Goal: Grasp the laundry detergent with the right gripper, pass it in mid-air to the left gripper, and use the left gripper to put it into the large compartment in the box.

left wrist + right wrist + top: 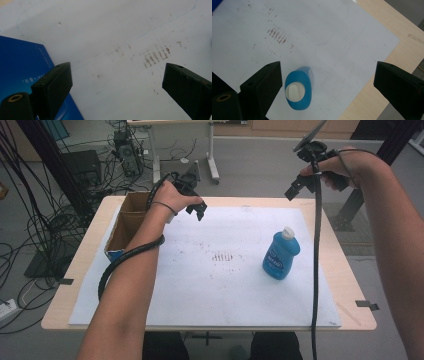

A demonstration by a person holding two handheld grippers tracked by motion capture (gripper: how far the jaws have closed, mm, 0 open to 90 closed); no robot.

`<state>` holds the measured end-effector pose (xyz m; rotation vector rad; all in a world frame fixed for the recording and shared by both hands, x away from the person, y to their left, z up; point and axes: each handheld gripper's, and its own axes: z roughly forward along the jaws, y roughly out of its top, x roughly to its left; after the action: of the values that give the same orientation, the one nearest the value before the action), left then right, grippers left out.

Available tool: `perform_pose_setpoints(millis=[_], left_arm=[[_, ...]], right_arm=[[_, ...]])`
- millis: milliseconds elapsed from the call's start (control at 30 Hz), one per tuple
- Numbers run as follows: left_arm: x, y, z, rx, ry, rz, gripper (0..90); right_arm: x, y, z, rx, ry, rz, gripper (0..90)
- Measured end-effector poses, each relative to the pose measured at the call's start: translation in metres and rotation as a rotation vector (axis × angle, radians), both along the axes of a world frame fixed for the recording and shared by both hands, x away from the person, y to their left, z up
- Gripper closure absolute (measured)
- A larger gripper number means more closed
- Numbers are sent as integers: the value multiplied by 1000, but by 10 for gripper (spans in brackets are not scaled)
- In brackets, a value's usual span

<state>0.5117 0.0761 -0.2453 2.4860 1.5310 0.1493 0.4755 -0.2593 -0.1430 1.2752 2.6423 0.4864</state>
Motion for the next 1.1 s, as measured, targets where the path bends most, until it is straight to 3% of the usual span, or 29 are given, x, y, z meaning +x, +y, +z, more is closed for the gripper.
perform_pose_setpoints(millis=[167, 333, 433, 967, 1100], left_arm=[[-5, -1, 2, 17, -6, 0, 95], [-11, -3, 4, -3, -4, 0, 94], [-17, -5, 1, 8, -5, -1, 93], [-35, -3, -14, -30, -11, -12, 92], [-41, -2, -17, -23, -14, -10, 92]], right_arm=[[-6, -5, -2, 9, -9, 1, 81], [-17, -10, -4, 5, -23, 17, 81], [-24, -13, -4, -1, -33, 21, 82], [-45, -29, -11, 10, -46, 22, 81], [-52, -29, -16, 17, -50, 29, 81]])
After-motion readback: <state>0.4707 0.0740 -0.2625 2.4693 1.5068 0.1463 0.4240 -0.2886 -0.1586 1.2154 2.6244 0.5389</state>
